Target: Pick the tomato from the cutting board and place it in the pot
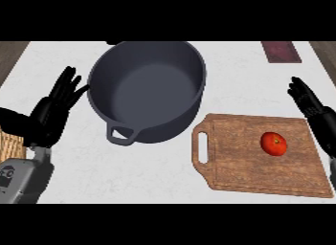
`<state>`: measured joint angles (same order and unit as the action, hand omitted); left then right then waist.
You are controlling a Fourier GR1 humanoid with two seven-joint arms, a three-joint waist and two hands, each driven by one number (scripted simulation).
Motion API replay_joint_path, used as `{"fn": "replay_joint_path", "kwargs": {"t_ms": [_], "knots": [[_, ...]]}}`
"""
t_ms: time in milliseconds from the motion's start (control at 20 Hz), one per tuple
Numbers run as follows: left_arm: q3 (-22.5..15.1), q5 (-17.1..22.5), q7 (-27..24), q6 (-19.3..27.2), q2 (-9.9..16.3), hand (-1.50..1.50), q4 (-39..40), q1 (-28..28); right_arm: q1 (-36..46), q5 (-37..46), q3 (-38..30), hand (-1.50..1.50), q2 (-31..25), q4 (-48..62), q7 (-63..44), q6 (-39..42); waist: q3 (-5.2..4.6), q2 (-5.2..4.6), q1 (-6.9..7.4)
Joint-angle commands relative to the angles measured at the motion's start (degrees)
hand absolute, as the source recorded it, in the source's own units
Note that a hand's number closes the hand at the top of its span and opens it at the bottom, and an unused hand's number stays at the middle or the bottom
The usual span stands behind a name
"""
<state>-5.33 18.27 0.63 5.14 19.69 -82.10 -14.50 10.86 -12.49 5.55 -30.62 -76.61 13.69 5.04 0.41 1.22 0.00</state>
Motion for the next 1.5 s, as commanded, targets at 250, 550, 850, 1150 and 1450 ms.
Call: {"fn": "replay_joint_path", "kwargs": {"t_ms": [250,550,850,1150,1450], "knots": [[4.0,-8.6,1.2,6.5,9.3,0.0,3.9,10.5,-14.7,-6.1,-16.4,1.5,6.9,8.5,-14.7,-26.3,-0.37,-0.71,-4.11],[2.9,-9.3,1.8,6.7,9.0,0.0,2.3,13.9,-22.8,18.3,-12.7,-1.5,2.4,3.5,-9.5,-52.2,-0.81,-0.22,-2.51],[2.7,-9.9,2.1,6.1,9.7,0.0,0.0,15.4,-33.7,30.1,-2.3,-1.5,7.0,-15.7,-24.7,-60.7,-0.9,-0.96,-0.85],[0.5,-12.0,4.2,7.8,7.8,0.0,-2.3,13.7,-30.5,39.6,0.6,-1.5,-0.3,-24.2,-49.8,-48.5,-0.88,-1.64,1.22],[0.2,-12.1,2.9,7.0,7.3,0.0,-2.6,14.5,-25.1,38.0,3.0,-1.5,-7.7,-29.5,-69.9,-28.9,-0.79,-1.62,1.99]]}}
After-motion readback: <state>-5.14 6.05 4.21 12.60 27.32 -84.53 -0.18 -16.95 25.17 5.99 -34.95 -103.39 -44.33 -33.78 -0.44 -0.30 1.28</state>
